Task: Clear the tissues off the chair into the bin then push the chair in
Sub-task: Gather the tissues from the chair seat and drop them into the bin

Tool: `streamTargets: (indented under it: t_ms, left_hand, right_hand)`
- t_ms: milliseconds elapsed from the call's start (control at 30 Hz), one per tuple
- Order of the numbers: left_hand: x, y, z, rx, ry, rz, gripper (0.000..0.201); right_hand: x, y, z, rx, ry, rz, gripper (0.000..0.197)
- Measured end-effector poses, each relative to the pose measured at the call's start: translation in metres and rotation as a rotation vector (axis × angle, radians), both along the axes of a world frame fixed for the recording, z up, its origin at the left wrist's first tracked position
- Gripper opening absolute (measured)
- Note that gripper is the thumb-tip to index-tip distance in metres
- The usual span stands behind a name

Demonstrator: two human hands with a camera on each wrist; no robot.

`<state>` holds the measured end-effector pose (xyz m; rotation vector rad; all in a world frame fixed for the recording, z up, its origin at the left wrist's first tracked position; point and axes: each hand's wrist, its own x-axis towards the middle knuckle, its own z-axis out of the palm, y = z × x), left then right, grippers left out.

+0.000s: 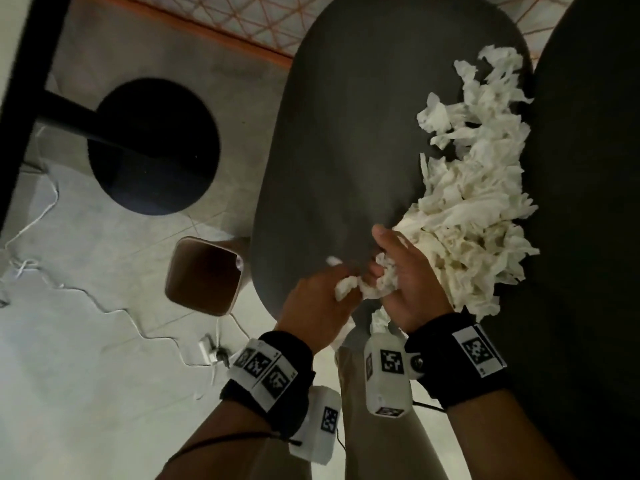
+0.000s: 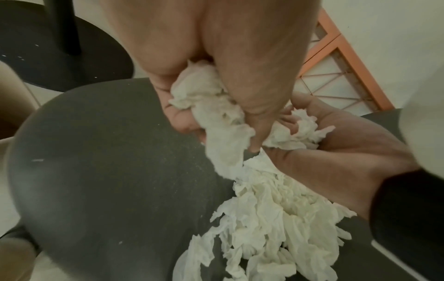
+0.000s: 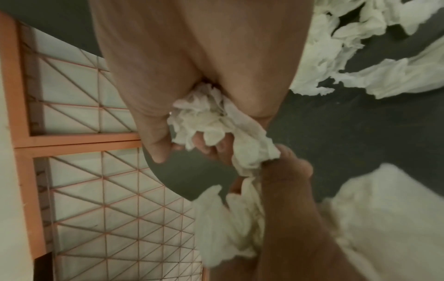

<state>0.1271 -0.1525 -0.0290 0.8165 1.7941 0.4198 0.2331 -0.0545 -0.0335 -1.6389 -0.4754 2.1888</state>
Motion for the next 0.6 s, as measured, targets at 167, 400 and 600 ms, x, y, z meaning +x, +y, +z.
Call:
streamTargets:
  t_ms: [167, 400, 600]
  left_hand:
    - [-0.001, -0.016, 0.011, 0.040, 0.041, 0.106, 0.013]
    - [-0.025, -0.051, 0.012, 0.181, 0.096, 0.139, 0.011]
    - [-0.049, -0.097, 0.005, 0.164, -0.069, 0.275, 0.032]
  right_hand:
    - [-0.002, -0.015, -0.001, 0.122, 0.003, 0.152, 0.008]
    - [-0.029, -0.054, -0.011, 0.010, 0.033, 0.512, 0.048]
    - [-0.059, -0.085, -0.026, -0.029, -0.199, 0.490, 0.032]
